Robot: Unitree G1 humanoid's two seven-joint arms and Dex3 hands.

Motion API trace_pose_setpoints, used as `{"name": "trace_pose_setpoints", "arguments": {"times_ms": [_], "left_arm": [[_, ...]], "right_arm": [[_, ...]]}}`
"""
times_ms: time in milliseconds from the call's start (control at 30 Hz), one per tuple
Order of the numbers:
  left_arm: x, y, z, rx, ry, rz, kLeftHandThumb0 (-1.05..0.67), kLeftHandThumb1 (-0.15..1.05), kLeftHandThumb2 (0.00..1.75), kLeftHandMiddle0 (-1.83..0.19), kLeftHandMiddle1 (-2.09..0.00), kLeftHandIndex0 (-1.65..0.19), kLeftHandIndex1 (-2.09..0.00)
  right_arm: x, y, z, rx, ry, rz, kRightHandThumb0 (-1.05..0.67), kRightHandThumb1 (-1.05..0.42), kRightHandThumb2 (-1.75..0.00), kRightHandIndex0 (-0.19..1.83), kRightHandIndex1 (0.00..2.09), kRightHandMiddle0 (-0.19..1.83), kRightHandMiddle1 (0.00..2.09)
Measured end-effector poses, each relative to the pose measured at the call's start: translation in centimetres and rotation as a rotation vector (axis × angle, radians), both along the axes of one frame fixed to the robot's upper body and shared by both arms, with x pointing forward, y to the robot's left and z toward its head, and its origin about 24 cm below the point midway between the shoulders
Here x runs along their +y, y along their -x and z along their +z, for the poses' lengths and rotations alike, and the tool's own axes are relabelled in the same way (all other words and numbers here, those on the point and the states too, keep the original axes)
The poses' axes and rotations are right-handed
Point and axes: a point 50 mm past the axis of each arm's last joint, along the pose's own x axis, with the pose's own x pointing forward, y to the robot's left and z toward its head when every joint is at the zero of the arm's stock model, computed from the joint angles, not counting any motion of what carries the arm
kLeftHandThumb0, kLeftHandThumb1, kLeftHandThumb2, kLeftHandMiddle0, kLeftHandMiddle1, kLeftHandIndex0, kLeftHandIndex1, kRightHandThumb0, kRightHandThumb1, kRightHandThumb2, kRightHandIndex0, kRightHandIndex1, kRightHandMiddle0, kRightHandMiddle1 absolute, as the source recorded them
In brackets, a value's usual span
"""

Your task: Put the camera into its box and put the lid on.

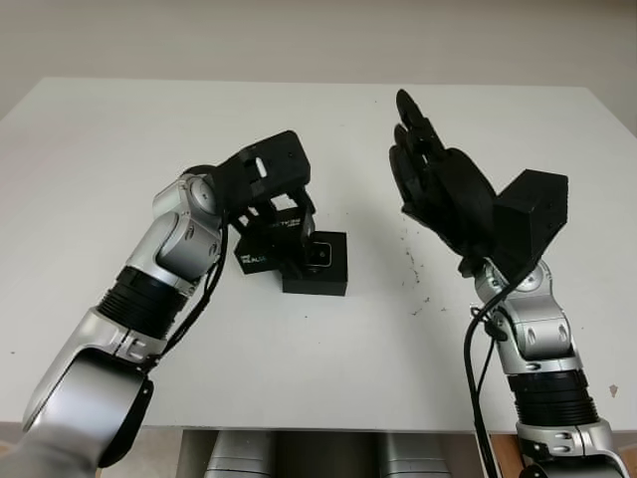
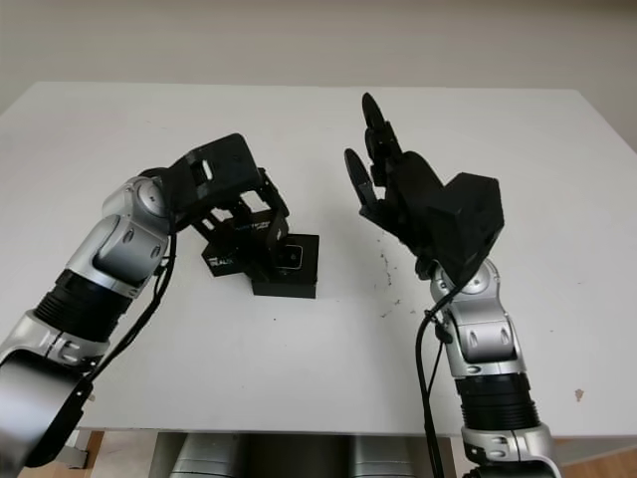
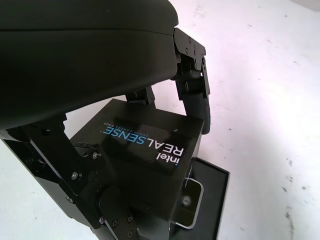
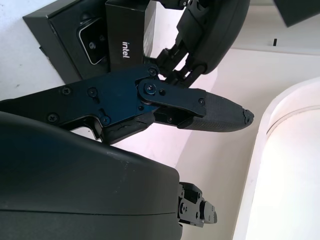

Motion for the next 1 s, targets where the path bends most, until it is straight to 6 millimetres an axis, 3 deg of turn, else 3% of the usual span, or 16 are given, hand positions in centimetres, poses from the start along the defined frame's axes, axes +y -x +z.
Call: {"name": "trace_pose_setpoints", "arguments": {"times_ms": [433, 1000], "left_arm": [[-0.5, 0.9, 1.4, -0.016, 0.016, -0.042, -0.14, 0.90, 0.05, -0.43, -1.53, -0.37, -1.55], [-2.0, 0.6, -0.1, -0.078, -0.039, -0.053, -0.12, 0.91, 0.05, -0.47, -1.46, -0.38, -1.47]], "right_arm": [[0.4, -0.1, -0.2, -0.012, 0.021, -0.010, -0.82, -1.05, -0.64, -0.13, 0.06, -0.09, 0.07], [0.3, 0.1, -0.4, -0.005, 0.016, -0.010, -0.83, -1.05, -0.63, -0.15, 0.05, -0.10, 0.06]]}}
